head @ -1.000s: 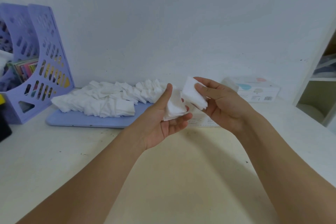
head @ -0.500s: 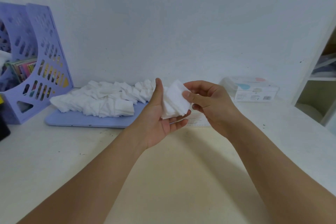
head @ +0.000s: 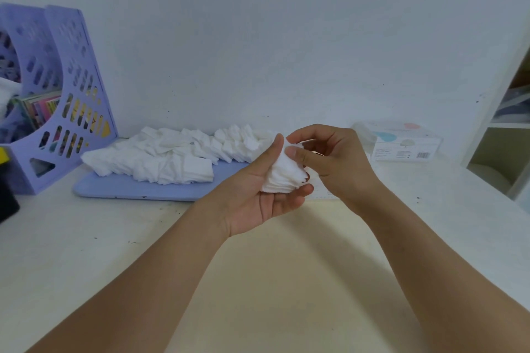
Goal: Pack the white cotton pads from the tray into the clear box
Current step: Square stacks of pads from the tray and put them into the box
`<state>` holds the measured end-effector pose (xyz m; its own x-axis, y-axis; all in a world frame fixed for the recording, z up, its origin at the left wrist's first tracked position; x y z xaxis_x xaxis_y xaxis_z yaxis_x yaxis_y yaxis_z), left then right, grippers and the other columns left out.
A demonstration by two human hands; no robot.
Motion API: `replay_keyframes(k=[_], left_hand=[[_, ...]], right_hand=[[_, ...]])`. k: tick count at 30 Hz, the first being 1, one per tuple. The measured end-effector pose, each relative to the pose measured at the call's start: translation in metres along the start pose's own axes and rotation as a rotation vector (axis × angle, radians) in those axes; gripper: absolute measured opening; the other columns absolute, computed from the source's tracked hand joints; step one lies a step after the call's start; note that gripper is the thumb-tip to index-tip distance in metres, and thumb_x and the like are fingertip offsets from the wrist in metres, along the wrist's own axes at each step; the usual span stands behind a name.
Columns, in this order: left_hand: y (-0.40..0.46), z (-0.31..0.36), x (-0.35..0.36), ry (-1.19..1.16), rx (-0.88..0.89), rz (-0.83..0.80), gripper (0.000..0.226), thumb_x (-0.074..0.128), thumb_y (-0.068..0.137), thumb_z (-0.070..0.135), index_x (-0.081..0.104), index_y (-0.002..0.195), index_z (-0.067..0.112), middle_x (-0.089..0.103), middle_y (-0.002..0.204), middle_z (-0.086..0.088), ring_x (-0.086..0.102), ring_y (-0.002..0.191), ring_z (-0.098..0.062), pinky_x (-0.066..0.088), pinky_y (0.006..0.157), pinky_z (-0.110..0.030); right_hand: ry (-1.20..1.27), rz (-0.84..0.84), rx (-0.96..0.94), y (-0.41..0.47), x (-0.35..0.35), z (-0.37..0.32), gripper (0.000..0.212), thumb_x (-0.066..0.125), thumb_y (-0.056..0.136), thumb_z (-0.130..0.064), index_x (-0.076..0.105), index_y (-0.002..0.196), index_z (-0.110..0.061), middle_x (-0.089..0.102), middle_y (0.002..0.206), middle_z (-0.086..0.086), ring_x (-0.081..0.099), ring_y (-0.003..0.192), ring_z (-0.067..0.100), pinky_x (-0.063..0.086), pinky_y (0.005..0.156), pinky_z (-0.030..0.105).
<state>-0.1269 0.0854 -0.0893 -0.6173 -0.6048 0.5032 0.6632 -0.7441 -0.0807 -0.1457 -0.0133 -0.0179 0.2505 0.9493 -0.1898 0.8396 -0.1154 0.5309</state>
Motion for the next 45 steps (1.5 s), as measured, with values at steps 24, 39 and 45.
replay_keyframes(k=[24,39,45], left_hand=[[0.0,0.0,-0.003,-0.172,-0.036,-0.036,0.056,0.073,0.077,0.046,0.07,0.117,0.007,0.069,0.105,-0.012,0.07,0.084,-0.024,0.061,0.068,-0.031],[-0.003,-0.004,-0.003,0.005,-0.01,-0.032,0.018,0.073,0.081,0.022,0.082,0.093,0.013,0.073,0.104,-0.012,0.072,0.089,-0.021,0.061,0.069,-0.028],[-0.009,-0.002,-0.001,0.043,-0.052,-0.026,0.035,0.07,0.08,0.03,0.071,0.112,0.016,0.076,0.103,-0.005,0.072,0.077,-0.016,0.06,0.066,-0.03]], right_hand=[[0.424,0.035,0.166,0.004,-0.023,0.01,0.012,0.061,0.095,-0.003,0.069,0.103,-0.005,0.075,0.092,0.003,0.069,0.082,0.014,0.055,0.07,0.023],[-0.006,-0.251,0.159,-0.012,0.032,0.009,0.054,0.06,0.091,-0.026,0.052,0.142,-0.041,0.053,0.141,-0.024,0.048,0.131,-0.004,0.047,0.105,0.028],[-0.336,-0.411,0.056,-0.017,0.038,0.008,0.101,0.087,0.071,-0.006,0.035,0.154,-0.032,0.051,0.14,-0.015,0.054,0.127,0.004,0.052,0.104,0.034]])
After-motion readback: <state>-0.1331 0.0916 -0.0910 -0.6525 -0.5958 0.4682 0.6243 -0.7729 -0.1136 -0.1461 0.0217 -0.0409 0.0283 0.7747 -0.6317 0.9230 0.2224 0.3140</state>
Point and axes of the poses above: each hand's wrist, its own y-axis towards the middle knuckle, its own x-axis out of the palm, z = x × y, the point moved 10 cm from there along y, towards the middle knuckle
